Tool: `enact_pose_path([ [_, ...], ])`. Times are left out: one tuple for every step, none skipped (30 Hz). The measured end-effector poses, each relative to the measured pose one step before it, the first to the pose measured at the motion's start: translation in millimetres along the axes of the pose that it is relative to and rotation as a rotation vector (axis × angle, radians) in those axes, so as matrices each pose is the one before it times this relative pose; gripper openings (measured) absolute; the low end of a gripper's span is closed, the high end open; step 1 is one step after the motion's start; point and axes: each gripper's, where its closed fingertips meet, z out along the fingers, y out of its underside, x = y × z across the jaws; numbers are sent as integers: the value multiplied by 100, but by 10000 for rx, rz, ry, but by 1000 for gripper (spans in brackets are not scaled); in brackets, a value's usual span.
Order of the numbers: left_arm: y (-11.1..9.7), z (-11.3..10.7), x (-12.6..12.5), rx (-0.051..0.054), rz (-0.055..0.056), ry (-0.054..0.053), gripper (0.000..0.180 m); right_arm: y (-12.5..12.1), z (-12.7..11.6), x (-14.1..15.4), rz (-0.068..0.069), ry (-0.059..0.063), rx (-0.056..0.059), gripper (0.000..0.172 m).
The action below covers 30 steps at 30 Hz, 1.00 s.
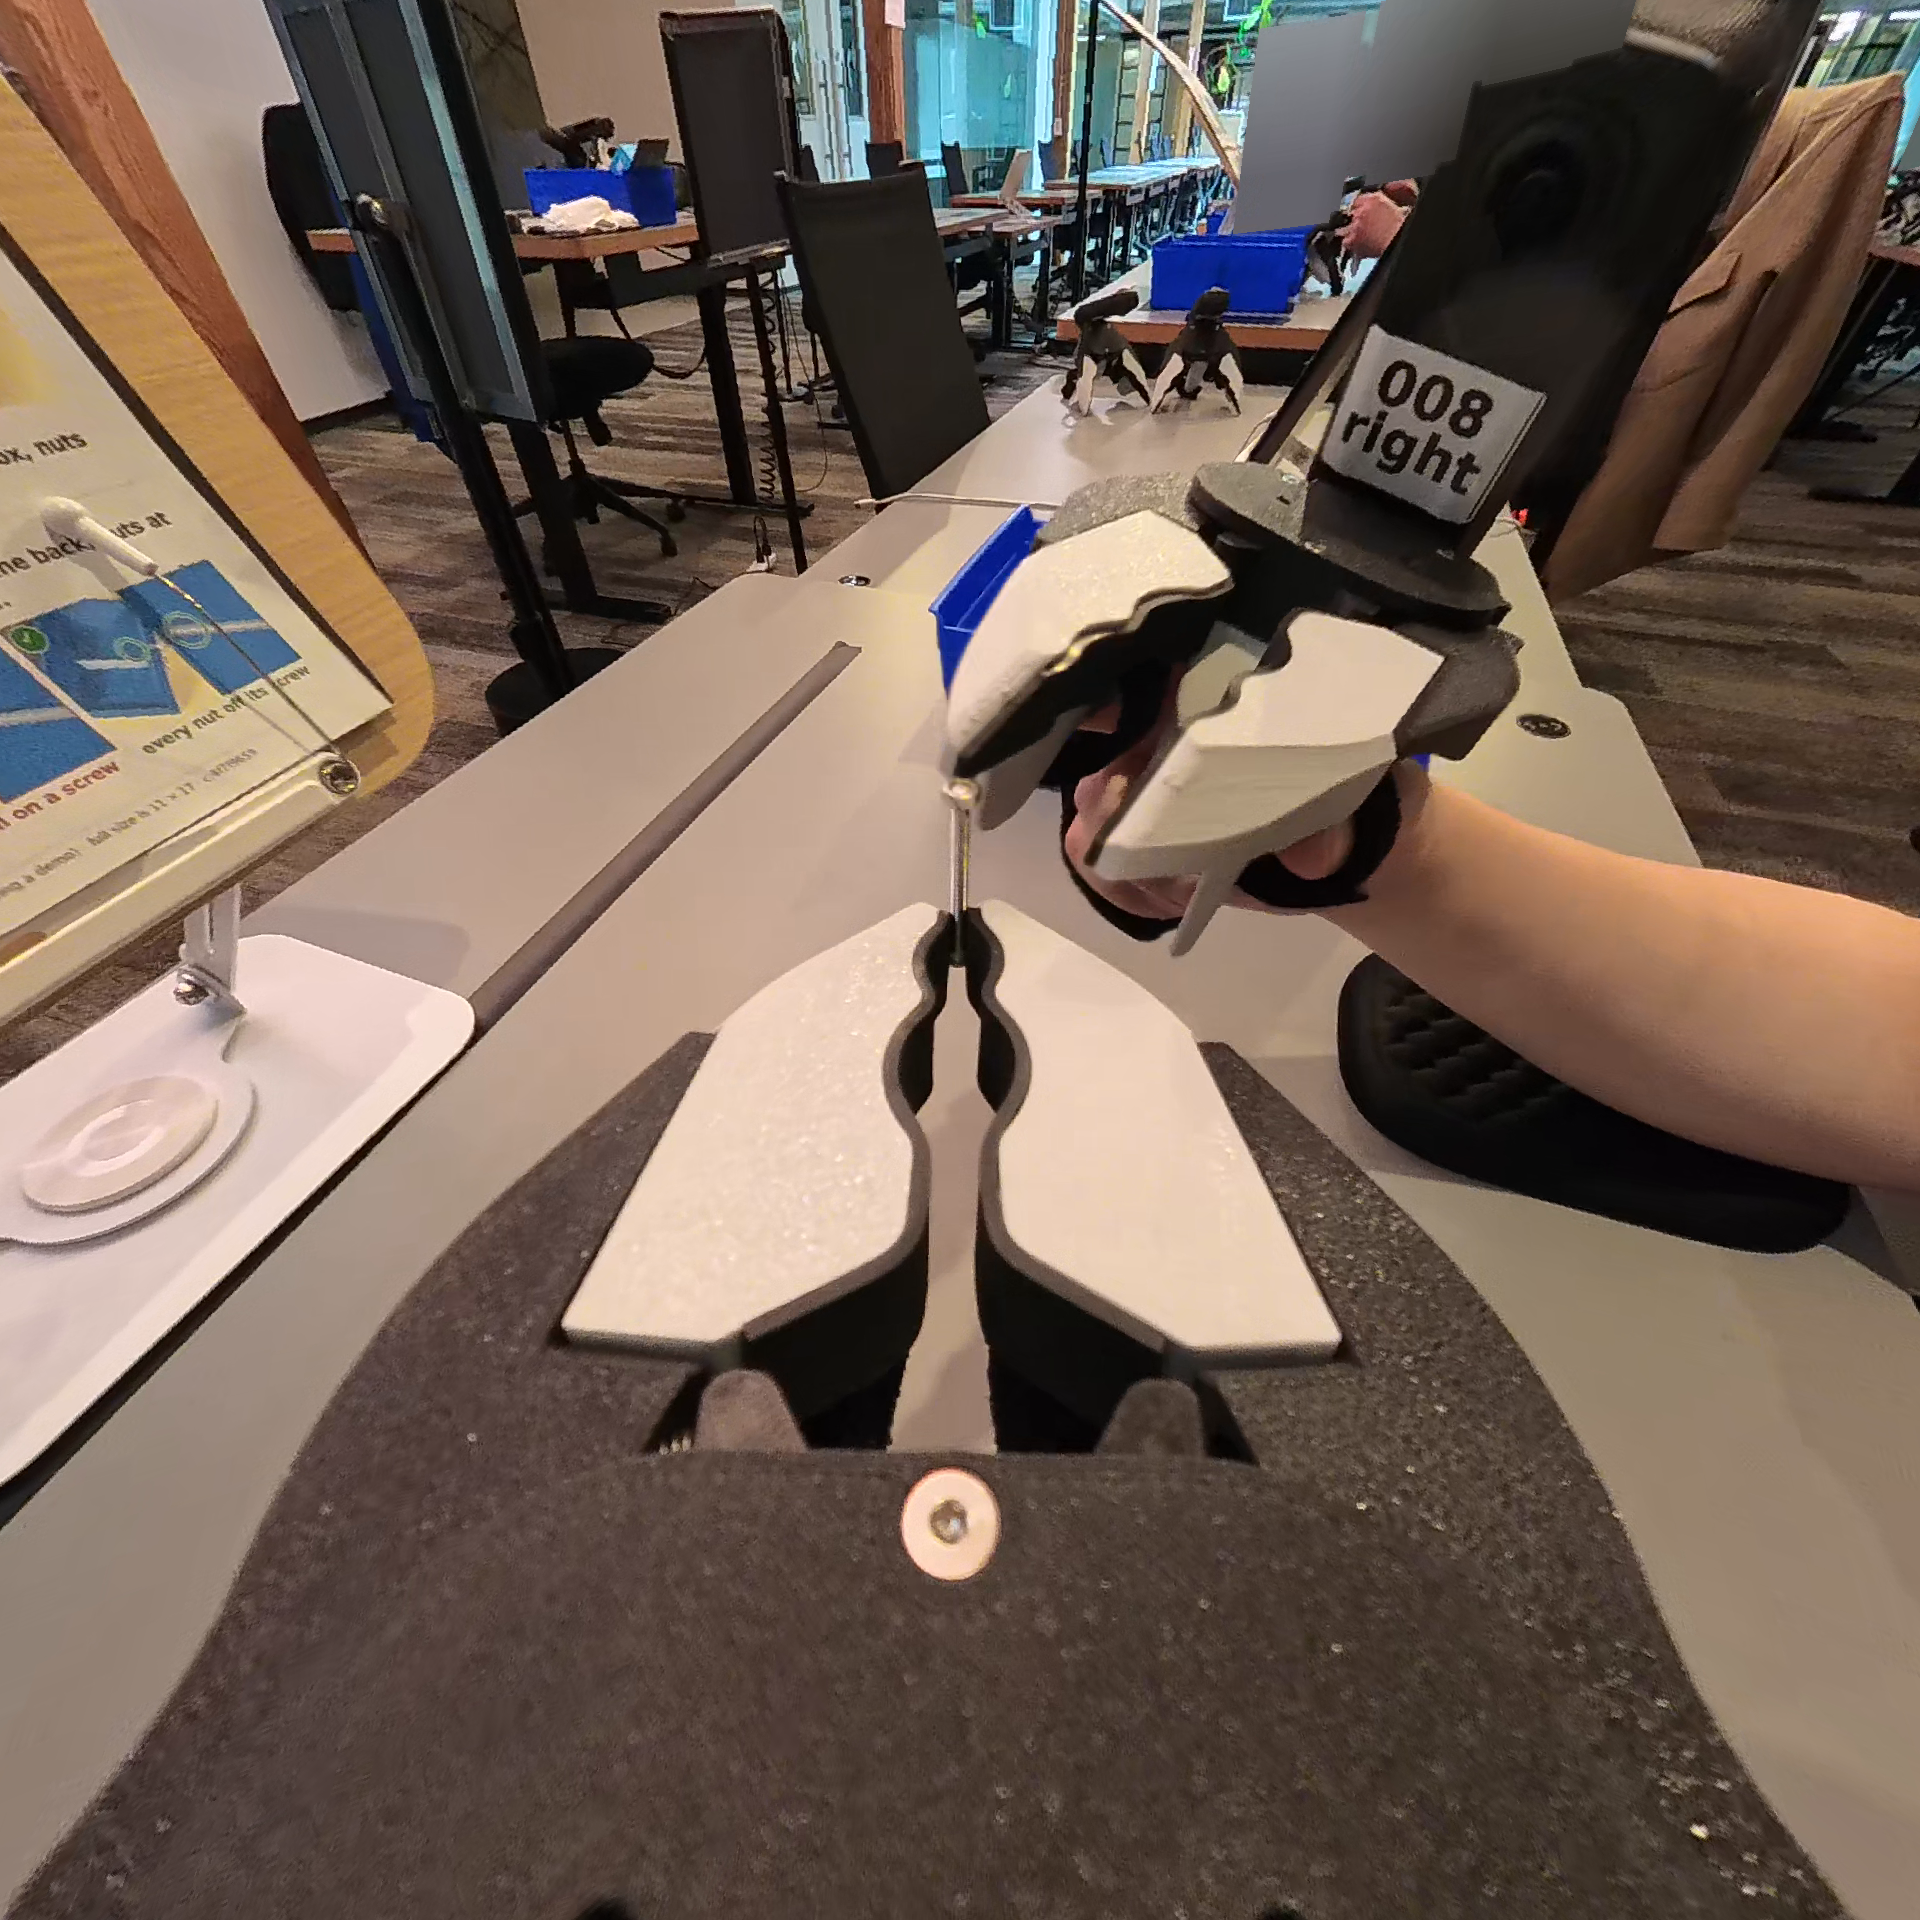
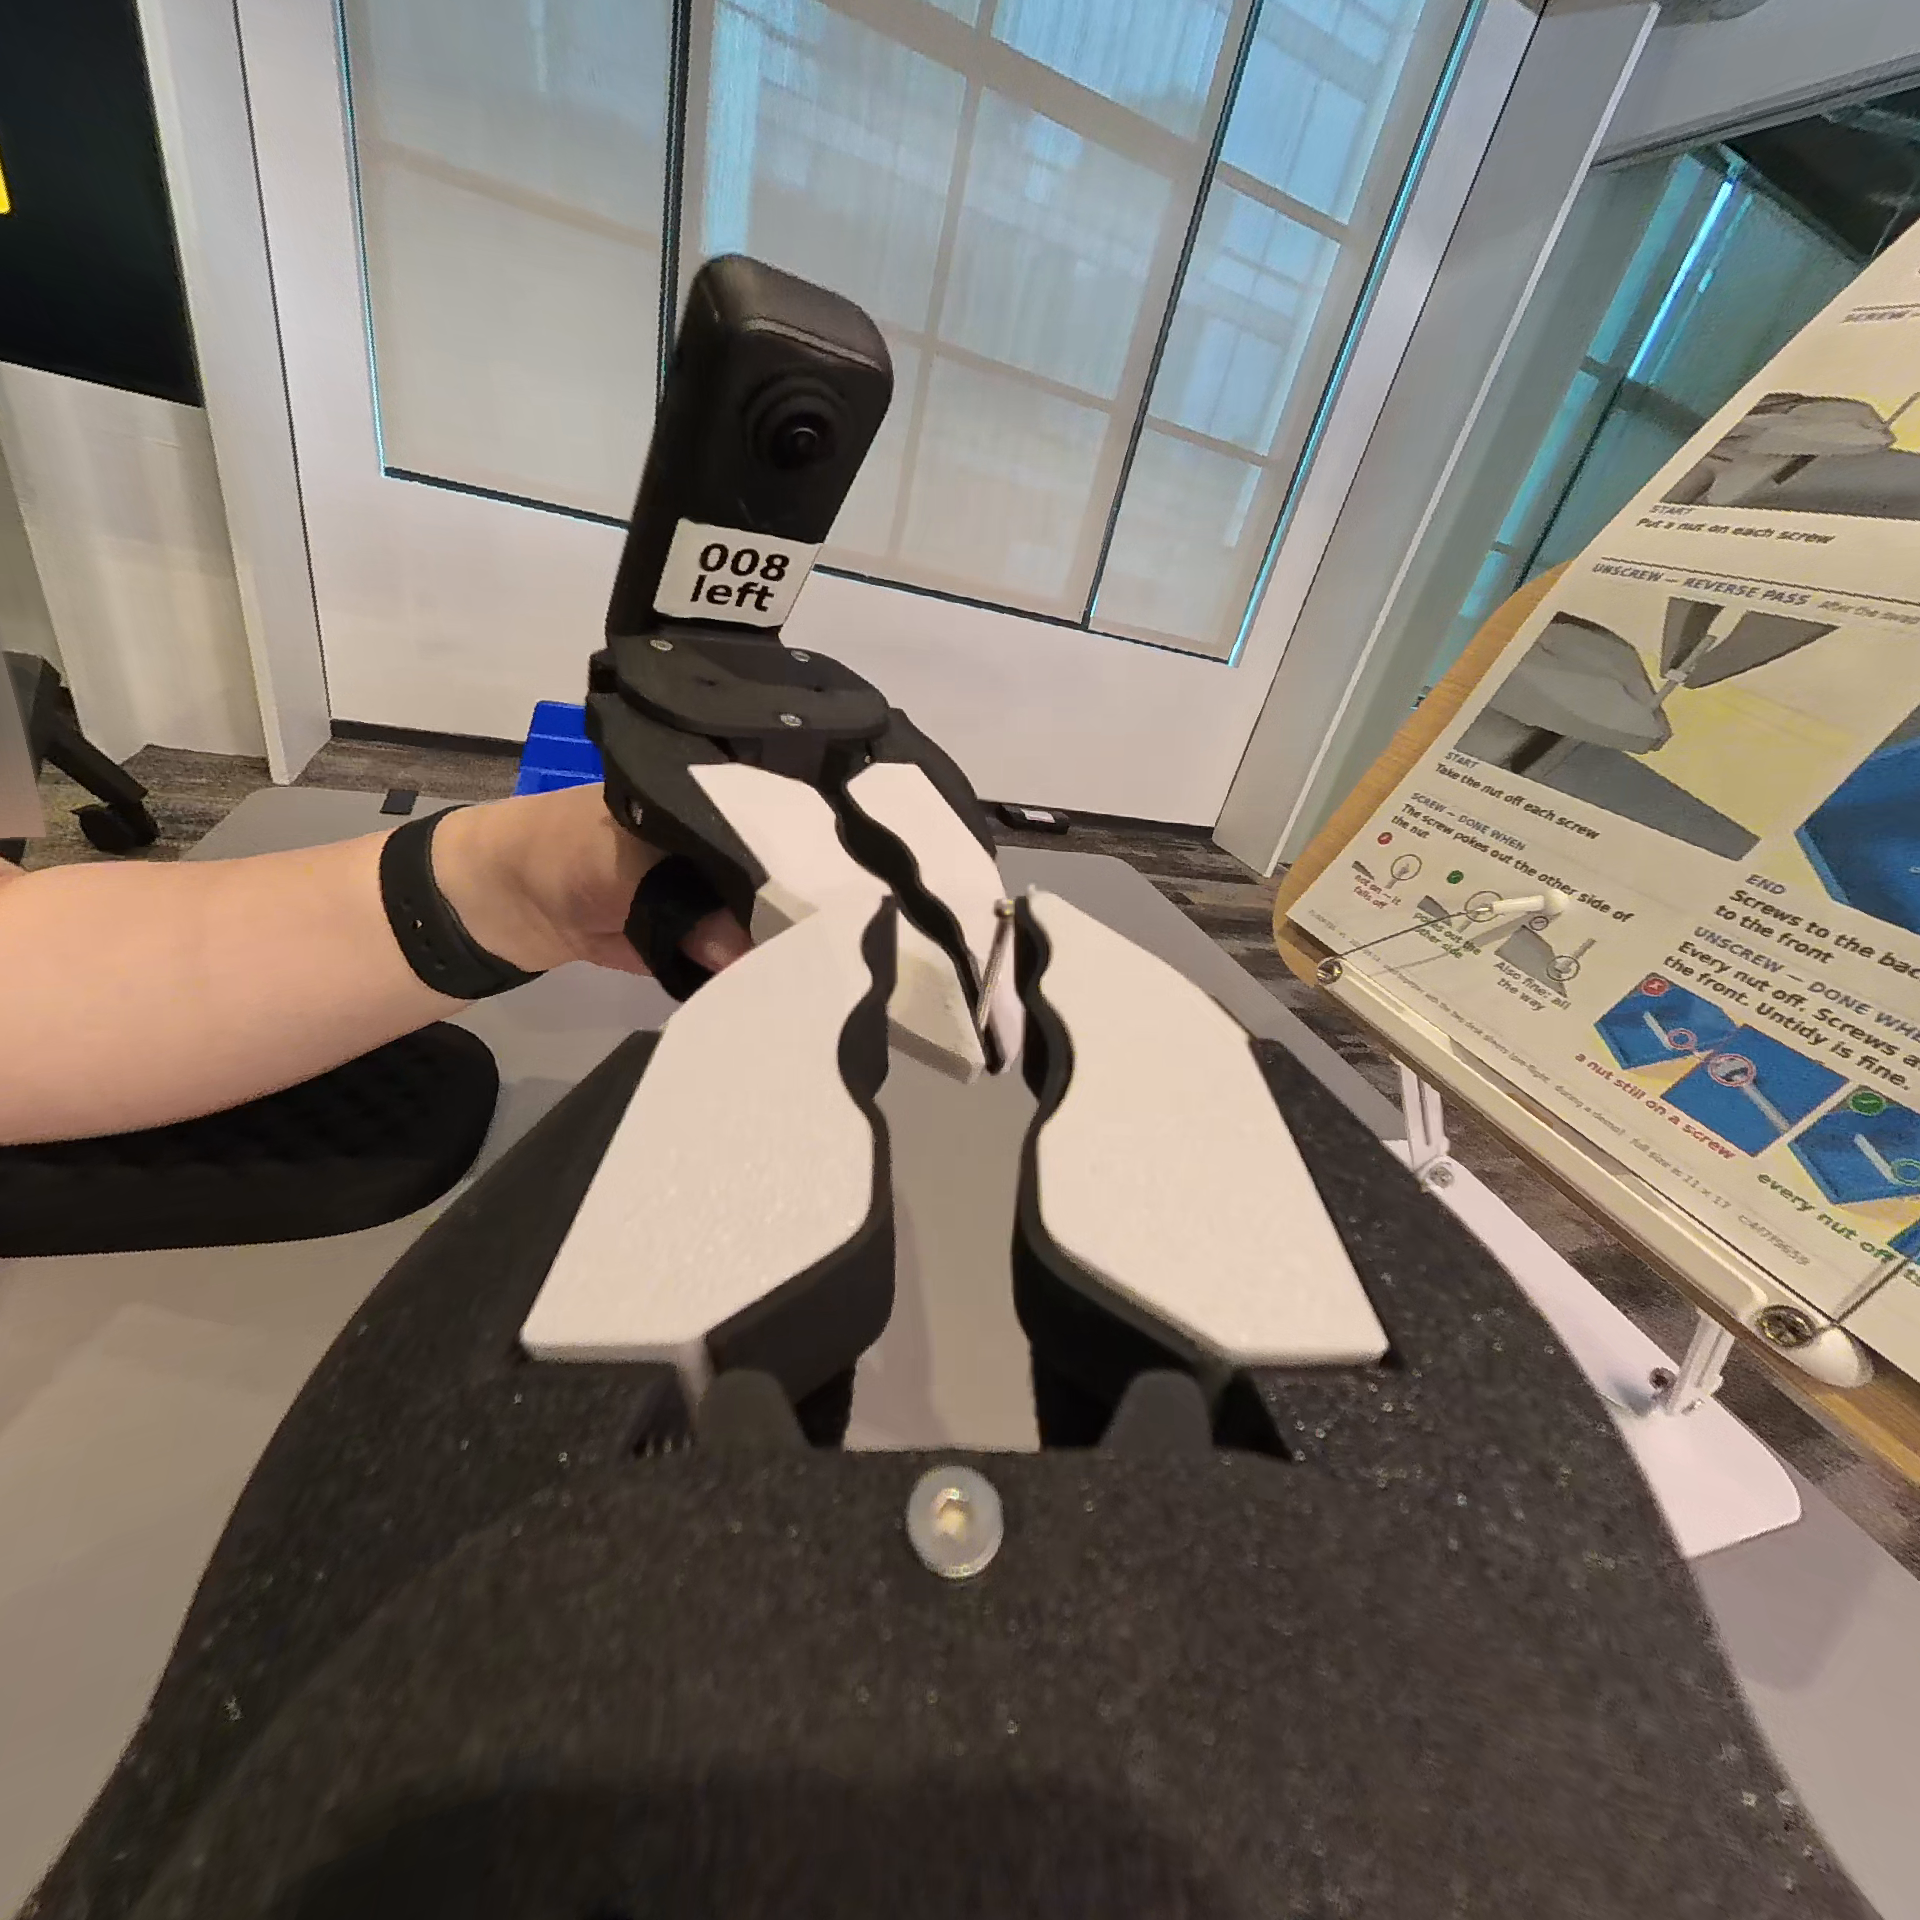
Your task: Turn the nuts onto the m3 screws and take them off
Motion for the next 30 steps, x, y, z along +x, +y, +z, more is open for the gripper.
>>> enact_pose_path([
  [-52,-55,1,38,-56,41,2,-72,-46,26,61,-8,56,21],
  [-52,-16,44,30,-32,39,2,-53,-12,105,35,62,47,21],
  [-16,15,20,11,3,8,2,-21,29,97,-5,78,31,23],
  [41,60,76,-28,30,28,2,13,69,38,-23,59,9,26],
  [50,82,109,-41,43,31,2,73,91,56,-32,79,-27,28],
  [44,84,70,-28,44,4,2,102,108,-11,-25,35,-48,29],
  [10,66,36,-4,30,-8,2,59,108,-156,0,-71,-23,29],
  [-5,52,51,3,12,4,2,52,99,-214,27,-114,-16,29],
  [5,29,9,-10,4,-6,2,73,75,-181,18,-117,-51,28],
  [20,-19,-45,-14,12,-26,2,72,26,-25,-5,-27,-57,29],
  [17,-46,-88,-15,9,-40,2,33,-56,41,-45,20,-38,28],
  [-36,-92,-115,23,-19,-39,2,-13,-114,69,-51,20,-12,28],
  [-73,-119,-99,43,-64,-12,2,-53,-146,68,-16,3,9,26],
  [-70,-118,-60,48,-79,27,2,-73,-160,10,34,-65,27,23],
  [-101,-127,-62,66,-84,26,2,-125,-150,19,90,-66,74,22],
  [-90,-98,32,66,-94,80,2,-154,-127,102,118,1,113,22],
  [-93,-70,88,53,-106,115,2,-178,-107,191,125,68,137,23],
  [-60,-20,97,42,-94,103,2,-200,-52,119,140,34,165,24],
  [-55,6,133,35,-78,109,2,-228,-8,8,182,-36,193,26],
  [-17,25,149,15,-81,123,2,-199,32,-39,243,-80,178,27],
  [25,43,149,-15,-83,117,2,-102,57,-51,282,-109,112,28],
  [36,38,96,-24,-78,87,2,-45,66,-34,265,-102,75,30],
  [44,48,104,-23,-73,87,2,-16,48,-24,204,-78,59,30],
  [42,54,95,-21,-44,73,2,30,60,-81,129,-96,14,31],
  [52,65,43,-36,2,24,2,107,56,-71,63,-75,-50,31],
  [83,60,17,-49,40,-14,2,175,53,-36,-5,-36,-115,31],
  [65,63,47,-51,42,0,2,142,32,-66,-77,-27,-107,31],
  [44,48,25,-32,35,-17,2,124,17,-86,-115,-36,-100,31],
  [25,18,-52,-22,32,-50,2,128,-21,-172,-124,-92,-116,30],
  [13,-18,-73,-15,32,-62,2,150,-32,-177,-95,-112,-154,28],
])
